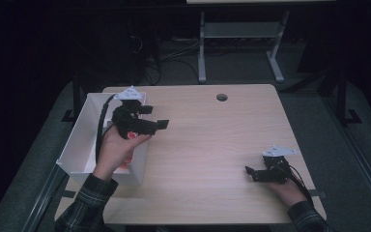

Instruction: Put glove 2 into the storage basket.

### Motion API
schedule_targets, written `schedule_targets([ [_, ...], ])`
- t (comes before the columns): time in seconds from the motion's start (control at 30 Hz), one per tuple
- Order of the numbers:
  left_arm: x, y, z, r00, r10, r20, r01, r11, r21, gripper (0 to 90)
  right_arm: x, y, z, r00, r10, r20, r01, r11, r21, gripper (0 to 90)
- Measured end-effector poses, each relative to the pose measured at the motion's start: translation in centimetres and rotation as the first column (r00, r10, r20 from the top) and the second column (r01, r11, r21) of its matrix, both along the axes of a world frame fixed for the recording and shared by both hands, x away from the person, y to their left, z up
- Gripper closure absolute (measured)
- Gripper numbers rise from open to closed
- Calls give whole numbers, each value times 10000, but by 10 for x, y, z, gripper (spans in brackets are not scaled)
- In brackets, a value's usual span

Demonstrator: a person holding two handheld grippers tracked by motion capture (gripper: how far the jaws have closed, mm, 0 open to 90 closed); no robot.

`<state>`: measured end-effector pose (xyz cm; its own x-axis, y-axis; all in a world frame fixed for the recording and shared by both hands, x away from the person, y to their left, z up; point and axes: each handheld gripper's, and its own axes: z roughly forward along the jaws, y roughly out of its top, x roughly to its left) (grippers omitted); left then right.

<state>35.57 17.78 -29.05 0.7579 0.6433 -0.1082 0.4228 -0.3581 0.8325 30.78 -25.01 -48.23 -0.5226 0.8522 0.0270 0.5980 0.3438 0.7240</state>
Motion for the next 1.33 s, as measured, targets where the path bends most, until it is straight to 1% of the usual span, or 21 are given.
schedule_targets([
  [0.07,-4,-12,-6,9999,-103,-58,103,9999,10,159,0,0,0,10000,3,7,-3,10000,-1,135],
  [0.17,-9,-24,-15,9997,-230,-86,230,9997,-21,157,0,0,0,10000,-16,-13,16,10000,4,135],
  [0.2,-11,-29,-19,9995,-284,-165,284,9996,-32,151,0,0,0,10000,-2,-4,2,10000,-4,135],
  [0.3,-17,-43,-30,9985,-497,-237,499,9987,98,138,0,0,0,10000,-11,1,11,10000,-3,135],
  [0.37,-22,-52,-37,9979,-611,-209,617,9977,276,130,0,0,0,10000,-29,-30,29,10000,9,135],
  [0.43,-27,-60,-46,9971,-736,-172,741,9966,350,130,0,0,0,10000,7,7,-7,10000,-9,135],
  [0.5,-32,-68,-57,9962,-855,-176,863,9950,501,130,0,0,0,10000,-2,-3,2,10000,-6,135],
  [0.53,-35,-72,-64,9958,-886,-252,898,9946,528,129,0,0,0,10000,-4,0,4,10000,-9,135],
  [0.63,-40,-77,-81,9940,-1041,-344,1063,9917,725,129,0,0,0,10000,4,8,-4,10000,-11,135],
  [0.67,-41,-79,-85,9943,-1001,-364,1024,9924,679,129,0,0,0,10000,2,12,-2,10000,-12,135],
  [0.77,-44,-81,-102,9944,-1015,-294,1038,9902,930,129,0,0,0,10000,-4,-5,4,10000,-9,135],
  [0.83,-46,-82,-115,9936,-1076,-347,1110,9865,1204,129,0,0,0,10000,-2,-7,2,10000,-9,135],
  [0.9,-48,-83,-126,9931,-1113,-379,1158,9823,1473,129,0,0,0,10000,5,-1,-5,10000,-9,135],
  [1.03,-48,-85,-145,9916,-1134,-623,1229,9758,1808,130,0,0,0,10000,14,12,-14,10000,-13,135],
  [1.13,-47,-86,-153,9897,-1148,-857,1293,9735,1888,129,0,0,0,10000,25,13,-25,10000,-10,135],
  [1.2,-46,-87,-158,9890,-1123,-968,1299,9709,2011,129,0,0,0,10000,16,3,-16,10000,-2,135],
  [1.23,-46,-87,-159,9883,-1121,-1030,1307,9718,1964,129,0,0,0,10000,19,6,-19,10000,-6,135],
  [1.27,-45,-87,-161,9864,-1123,-1203,1342,9720,1931,129,0,0,0,10000,16,4,-16,10000,-6,135],
  [1.33,-43,-87,-164,9873,-1047,-1199,1282,9695,2088,129,0,0,0,10000,15,-1,-15,10000,-4,135],
])
